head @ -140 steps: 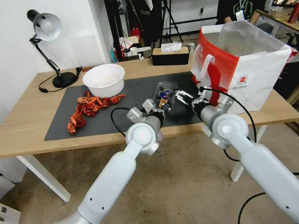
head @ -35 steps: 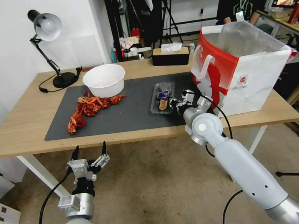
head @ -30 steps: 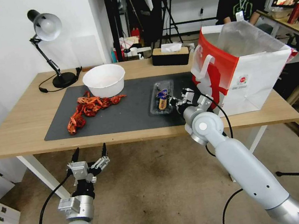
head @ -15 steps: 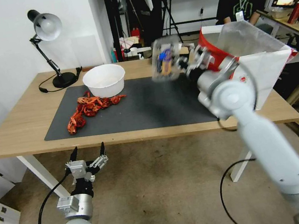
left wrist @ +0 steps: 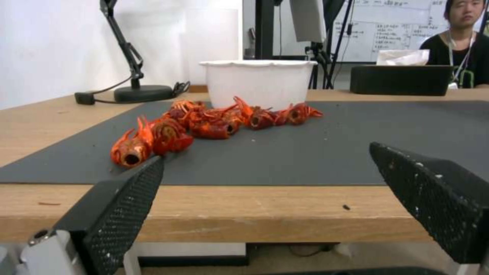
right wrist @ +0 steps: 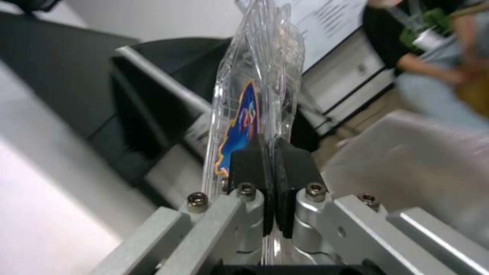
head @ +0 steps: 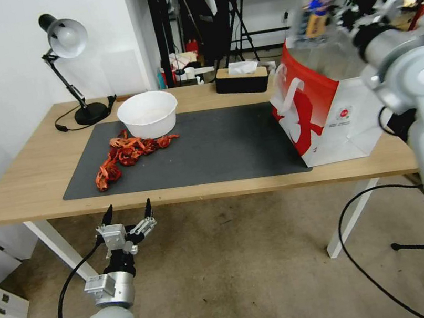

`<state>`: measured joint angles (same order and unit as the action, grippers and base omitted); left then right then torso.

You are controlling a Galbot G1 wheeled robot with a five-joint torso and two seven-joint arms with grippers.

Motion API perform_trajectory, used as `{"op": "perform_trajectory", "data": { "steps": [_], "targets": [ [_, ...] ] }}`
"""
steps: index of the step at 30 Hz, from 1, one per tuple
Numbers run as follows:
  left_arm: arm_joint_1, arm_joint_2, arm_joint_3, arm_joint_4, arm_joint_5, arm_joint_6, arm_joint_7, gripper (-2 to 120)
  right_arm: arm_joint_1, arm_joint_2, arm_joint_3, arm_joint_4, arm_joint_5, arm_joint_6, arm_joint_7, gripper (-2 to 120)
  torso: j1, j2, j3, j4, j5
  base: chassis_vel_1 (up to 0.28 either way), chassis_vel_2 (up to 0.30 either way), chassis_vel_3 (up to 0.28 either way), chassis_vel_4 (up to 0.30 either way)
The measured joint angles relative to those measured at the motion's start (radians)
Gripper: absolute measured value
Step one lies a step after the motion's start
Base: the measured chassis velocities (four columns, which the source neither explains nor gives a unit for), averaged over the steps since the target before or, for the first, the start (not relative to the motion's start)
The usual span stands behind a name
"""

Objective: Close the takeout container lid, then place the container into the takeout bag.

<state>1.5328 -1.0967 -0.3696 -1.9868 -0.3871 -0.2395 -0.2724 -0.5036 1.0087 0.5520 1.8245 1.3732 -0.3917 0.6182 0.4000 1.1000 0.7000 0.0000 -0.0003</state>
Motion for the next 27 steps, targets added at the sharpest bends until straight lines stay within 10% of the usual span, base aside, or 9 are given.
{"op": "perform_trajectory", "data": {
  "steps": [8, 20, 27],
  "targets": [
    [-0.003, 0.000, 0.005, -0.002, 0.001, 0.001, 0.000, 100, -0.063, -0.007, 0.001, -0.013, -0.050, -0.026, 0.000, 3, 0.000, 0.000, 0.000, 0.0001, 0.0005, 0.000, 0.000, 0.000, 0.000],
    [-0.009, 0.004, 0.005, -0.006, 0.000, 0.004, 0.000, 100, -0.073, 0.004, 0.013, 0.000, -0.057, -0.042, 0.004, 44, 0.000, 0.000, 0.000, 0.0000, 0.0002, 0.000, 0.000, 0.000, 0.000],
    [-0.009, 0.006, 0.006, -0.006, -0.001, 0.005, 0.000, 100, -0.087, -0.011, 0.010, 0.072, -0.041, 0.112, -0.168, 74, 0.000, 0.000, 0.000, 0.0000, 0.0000, 0.000, 0.000, 0.000, 0.000]
  ]
}}
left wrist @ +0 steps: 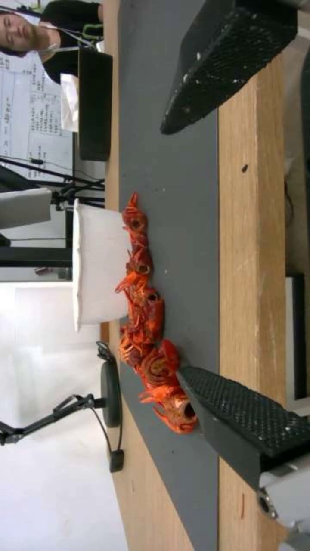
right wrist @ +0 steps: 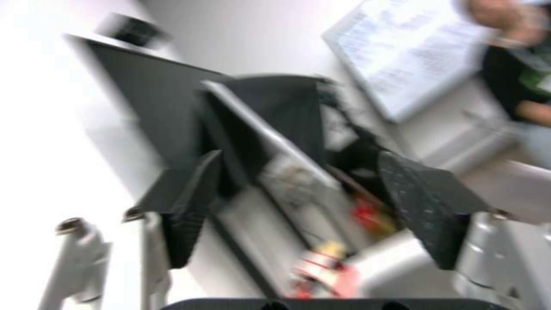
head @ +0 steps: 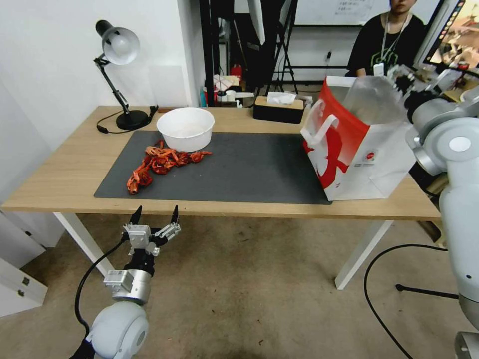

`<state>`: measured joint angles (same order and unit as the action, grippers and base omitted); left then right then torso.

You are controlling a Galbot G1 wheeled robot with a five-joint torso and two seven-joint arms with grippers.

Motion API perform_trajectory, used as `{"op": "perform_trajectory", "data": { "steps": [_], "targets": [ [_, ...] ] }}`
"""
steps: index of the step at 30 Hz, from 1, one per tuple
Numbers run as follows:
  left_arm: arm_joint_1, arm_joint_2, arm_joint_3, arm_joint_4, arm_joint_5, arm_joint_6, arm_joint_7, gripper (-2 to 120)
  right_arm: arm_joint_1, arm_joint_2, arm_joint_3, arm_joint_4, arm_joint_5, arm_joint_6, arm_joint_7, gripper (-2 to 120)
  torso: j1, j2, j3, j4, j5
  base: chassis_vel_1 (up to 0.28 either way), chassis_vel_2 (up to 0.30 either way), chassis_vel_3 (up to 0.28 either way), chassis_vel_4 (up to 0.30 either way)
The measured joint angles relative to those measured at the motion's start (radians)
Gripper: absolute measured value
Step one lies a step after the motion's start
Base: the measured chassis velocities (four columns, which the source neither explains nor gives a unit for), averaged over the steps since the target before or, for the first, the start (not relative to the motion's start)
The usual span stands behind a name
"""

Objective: Close the takeout container lid, then place the container into the takeout bag.

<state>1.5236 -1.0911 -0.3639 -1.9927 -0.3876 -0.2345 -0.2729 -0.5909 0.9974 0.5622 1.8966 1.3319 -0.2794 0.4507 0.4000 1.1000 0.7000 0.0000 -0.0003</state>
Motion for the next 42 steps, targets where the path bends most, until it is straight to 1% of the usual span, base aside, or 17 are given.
{"op": "perform_trajectory", "data": {
  "steps": [1, 3, 4, 7, 8, 11, 13, 15, 17, 19, 20, 22, 24, 28, 30, 37, 42],
  "targets": [
    [0.000, 0.000, 0.000, 0.000, 0.000, 0.000, 0.000, 100, 0.000, 0.000, 0.000, 0.000, 0.000, 0.000, 0.000, 74, 0.000, 0.000, 0.000, 0.0000, 0.0000, 0.000, 0.000, 0.000, 0.000],
    [0.001, 0.000, 0.000, -0.001, 0.000, 0.000, 0.000, 100, -0.033, -0.010, -0.009, 0.054, 0.012, 0.060, -0.146, 84, 0.000, 0.000, 0.000, 0.0001, 0.0000, 0.000, 0.000, 0.000, 0.000],
    [0.001, 0.000, 0.000, -0.001, 0.000, 0.000, 0.000, 100, -0.033, -0.010, -0.009, 0.054, 0.012, 0.060, -0.146, 84, 0.000, 0.000, 0.000, 0.0001, 0.0000, 0.000, 0.000, 0.000, 0.000],
    [0.006, -0.002, -0.003, -0.001, 0.000, 0.000, 0.000, 100, -0.141, -0.039, -0.041, 0.130, -0.044, 0.090, -0.342, 98, 0.000, 0.000, 0.000, 0.0000, 0.0001, 0.000, 0.000, 0.000, 0.000],
    [0.006, -0.002, -0.003, -0.001, 0.000, 0.000, 0.000, 100, -0.141, -0.039, -0.041, 0.130, -0.044, 0.090, -0.342, 98, 0.000, 0.000, 0.000, 0.0000, 0.0001, 0.000, 0.000, 0.000, 0.000],
    [0.006, -0.005, -0.004, -0.001, 0.000, 0.000, -0.001, 100, -0.247, -0.050, -0.069, 0.160, -0.187, 0.112, -0.444, 100, 0.000, 0.000, 0.000, 0.0000, 0.0005, 0.000, 0.000, 0.000, 0.000],
    [0.006, -0.006, -0.004, -0.001, 0.000, 0.000, -0.001, 100, -0.273, -0.051, -0.075, 0.168, -0.222, 0.118, -0.458, 100, 0.000, 0.000, 0.000, 0.0000, 0.0005, 0.000, 0.000, 0.000, 0.000],
    [0.006, -0.009, -0.003, -0.001, 0.000, 0.000, -0.001, 100, -0.351, -0.054, -0.089, 0.197, -0.335, 0.128, -0.486, 100, 0.000, 0.000, 0.000, 0.0001, 0.0004, 0.000, 0.000, 0.000, 0.000],
    [0.007, -0.010, -0.003, -0.001, 0.001, 0.000, -0.001, 100, -0.374, -0.056, -0.093, 0.207, -0.370, 0.130, -0.490, 100, 0.000, 0.000, 0.000, 0.0000, 0.0004, 0.000, 0.000, 0.000, 0.000],
    [0.007, -0.012, -0.002, -0.001, 0.001, 0.000, -0.001, 100, -0.464, -0.069, -0.108, 0.246, -0.507, 0.144, -0.490, 100, 0.000, 0.000, 0.000, -0.0002, 0.0003, 0.000, 0.000, 0.000, 0.000],
    [0.007, -0.012, -0.002, -0.001, 0.001, 0.000, -0.001, 100, -0.464, -0.069, -0.108, 0.246, -0.507, 0.144, -0.490, 100, 0.000, 0.000, 0.000, -0.0002, 0.0003, 0.000, 0.000, 0.000, 0.000],
    [0.005, -0.013, -0.001, -0.001, 0.001, 0.000, -0.001, 100, -0.522, -0.069, -0.116, 0.260, -0.604, 0.164, -0.480, 100, 0.000, 0.000, 0.000, -0.0002, 0.0001, 0.000, 0.000, 0.000, 0.000],
    [0.002, -0.016, 0.001, 0.000, 0.002, 0.000, -0.001, 100, -0.579, -0.055, -0.131, 0.271, -0.698, 0.181, -0.443, 100, 0.000, 0.000, 0.000, 0.0000, 0.0003, 0.000, 0.000, 0.000, 0.000],
    [0.000, -0.019, 0.003, 0.001, 0.003, 0.000, -0.001, 100, -0.644, -0.033, -0.154, 0.280, -0.789, 0.203, -0.388, 100, 0.000, 0.000, 0.000, 0.0002, 0.0001, 0.000, 0.000, 0.000, 0.000],
    [-0.001, -0.020, 0.003, 0.002, 0.003, 0.000, -0.001, 100, -0.710, -0.014, -0.178, 0.270, -0.870, 0.245, -0.343, 100, 0.000, 0.000, 0.000, 0.0000, 0.0002, 0.000, 0.000, 0.000, 0.000],
    [0.005, -0.021, -0.001, 0.003, 0.003, 0.000, -0.002, 100, -0.842, 0.040, -0.228, 0.260, -0.992, 0.321, -0.228, 100, 0.000, 0.000, 0.000, 0.0002, 0.0000, 0.000, 0.000, 0.000, 0.000],
    [0.005, -0.020, -0.002, 0.004, 0.001, 0.000, -0.002, 100, -0.890, 0.071, -0.242, 0.247, -1.062, 0.361, -0.189, 100, 0.000, 0.000, 0.000, 0.0001, 0.0001, 0.000, 0.000, 0.000, 0.000]
  ]
}}
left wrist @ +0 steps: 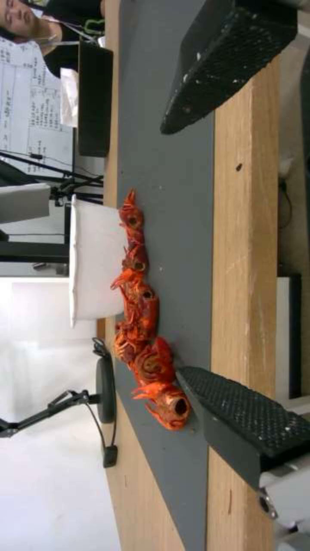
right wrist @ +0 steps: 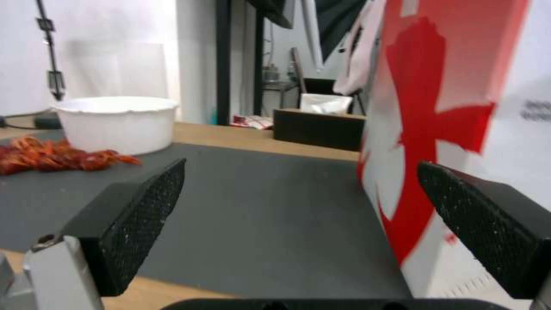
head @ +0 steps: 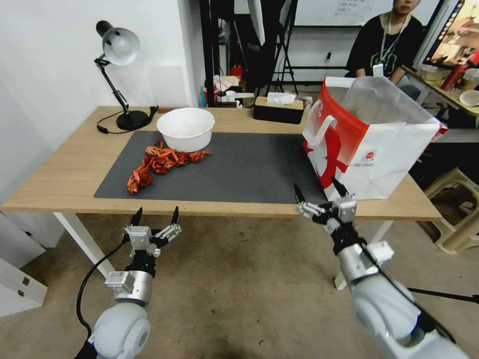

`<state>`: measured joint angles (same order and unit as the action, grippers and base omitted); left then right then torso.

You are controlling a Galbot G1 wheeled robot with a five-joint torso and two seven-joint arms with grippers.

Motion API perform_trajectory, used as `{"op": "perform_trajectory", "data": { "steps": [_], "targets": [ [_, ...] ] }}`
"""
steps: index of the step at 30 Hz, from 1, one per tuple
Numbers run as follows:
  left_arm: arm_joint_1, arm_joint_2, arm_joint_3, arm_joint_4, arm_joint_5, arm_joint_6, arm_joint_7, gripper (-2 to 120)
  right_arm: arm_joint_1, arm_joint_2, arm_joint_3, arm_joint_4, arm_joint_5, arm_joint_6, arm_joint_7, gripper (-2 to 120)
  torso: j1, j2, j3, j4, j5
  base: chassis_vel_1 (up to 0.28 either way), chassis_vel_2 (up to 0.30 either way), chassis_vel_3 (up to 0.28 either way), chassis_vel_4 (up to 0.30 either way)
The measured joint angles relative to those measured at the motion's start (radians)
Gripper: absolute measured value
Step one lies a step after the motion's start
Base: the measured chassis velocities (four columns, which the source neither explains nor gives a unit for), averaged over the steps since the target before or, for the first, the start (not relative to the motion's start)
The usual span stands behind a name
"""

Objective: Close the takeout container lid, then place the container into the takeout bag.

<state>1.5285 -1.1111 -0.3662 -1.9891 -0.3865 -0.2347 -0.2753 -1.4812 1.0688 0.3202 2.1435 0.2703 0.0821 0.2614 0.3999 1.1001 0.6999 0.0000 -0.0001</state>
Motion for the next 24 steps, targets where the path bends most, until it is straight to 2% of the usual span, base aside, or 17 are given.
{"op": "perform_trajectory", "data": {
  "steps": [10, 24],
  "targets": [
    [0.001, -0.002, -0.001, 0.003, -0.002, 0.000, -0.001, 100, -0.102, 0.046, -0.019, -0.026, -0.073, 0.056, 0.068, 100, 0.000, 0.000, 0.000, -0.0001, 0.0001, 0.000, 0.000, 0.000, 0.000],
    [0.009, -0.007, -0.001, 0.003, -0.002, -0.005, 0.004, 100, -0.105, 0.056, -0.018, -0.038, -0.080, 0.066, 0.080, 100, 0.000, 0.000, 0.000, -0.0001, 0.0002, 0.000, 0.000, 0.000, 0.000]
  ]
}}
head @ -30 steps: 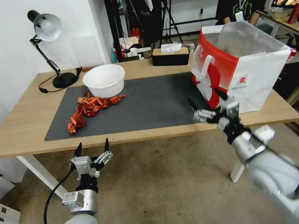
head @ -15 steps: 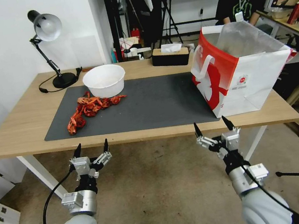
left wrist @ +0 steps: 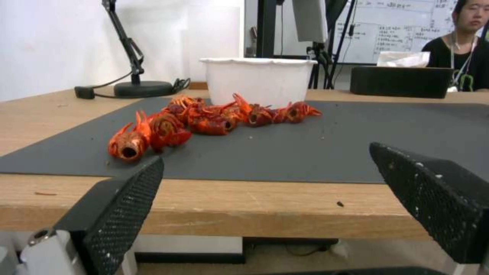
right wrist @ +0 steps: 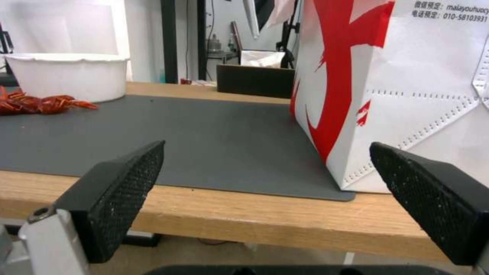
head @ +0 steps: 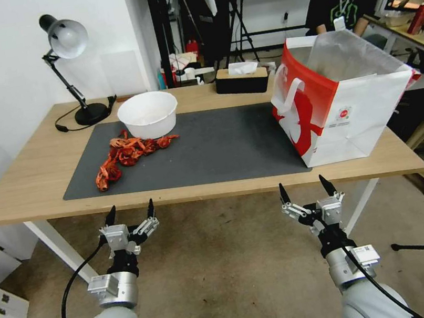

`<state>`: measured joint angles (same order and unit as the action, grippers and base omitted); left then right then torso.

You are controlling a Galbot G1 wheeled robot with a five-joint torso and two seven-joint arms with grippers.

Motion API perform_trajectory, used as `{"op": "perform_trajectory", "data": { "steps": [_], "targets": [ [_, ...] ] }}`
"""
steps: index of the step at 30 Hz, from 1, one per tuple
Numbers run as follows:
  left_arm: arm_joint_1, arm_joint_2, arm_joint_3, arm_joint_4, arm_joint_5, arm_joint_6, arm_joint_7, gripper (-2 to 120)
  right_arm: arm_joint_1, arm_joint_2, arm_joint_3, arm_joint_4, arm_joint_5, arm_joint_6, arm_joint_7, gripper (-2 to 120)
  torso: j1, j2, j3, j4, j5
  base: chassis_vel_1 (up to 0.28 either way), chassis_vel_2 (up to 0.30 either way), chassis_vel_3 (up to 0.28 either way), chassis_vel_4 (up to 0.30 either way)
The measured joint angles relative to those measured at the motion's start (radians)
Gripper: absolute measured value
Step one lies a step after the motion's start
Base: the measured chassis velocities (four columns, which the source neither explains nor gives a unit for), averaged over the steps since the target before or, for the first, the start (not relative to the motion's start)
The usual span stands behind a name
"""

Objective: Close the takeout container lid, then place the container into the takeout bag.

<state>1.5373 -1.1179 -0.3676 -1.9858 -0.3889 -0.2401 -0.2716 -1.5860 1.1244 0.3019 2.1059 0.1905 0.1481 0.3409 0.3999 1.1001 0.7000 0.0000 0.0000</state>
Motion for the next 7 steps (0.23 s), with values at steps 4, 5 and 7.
{"op": "perform_trajectory", "data": {
  "steps": [4, 5, 7],
  "targets": [
    [0.000, 0.000, 0.000, 0.000, 0.000, 0.000, 0.000, 100, 0.001, 0.000, 0.000, 0.000, 0.001, 0.000, 0.000, 100, 0.000, 0.000, 0.000, 0.0000, 0.0000, 0.000, 0.000, 0.000, 0.000],
    [0.000, 0.000, 0.000, 0.000, 0.000, 0.000, 0.000, 100, 0.001, 0.000, 0.000, 0.000, 0.001, 0.000, 0.000, 100, 0.000, 0.000, 0.000, 0.0000, 0.0000, 0.000, 0.000, 0.000, 0.000],
    [0.000, 0.000, 0.000, 0.000, 0.000, -0.001, 0.001, 100, 0.001, 0.000, 0.000, 0.000, 0.001, 0.000, 0.000, 100, 0.000, 0.000, 0.000, 0.0000, 0.0000, 0.000, 0.000, 0.000, 0.000]
  ]
}}
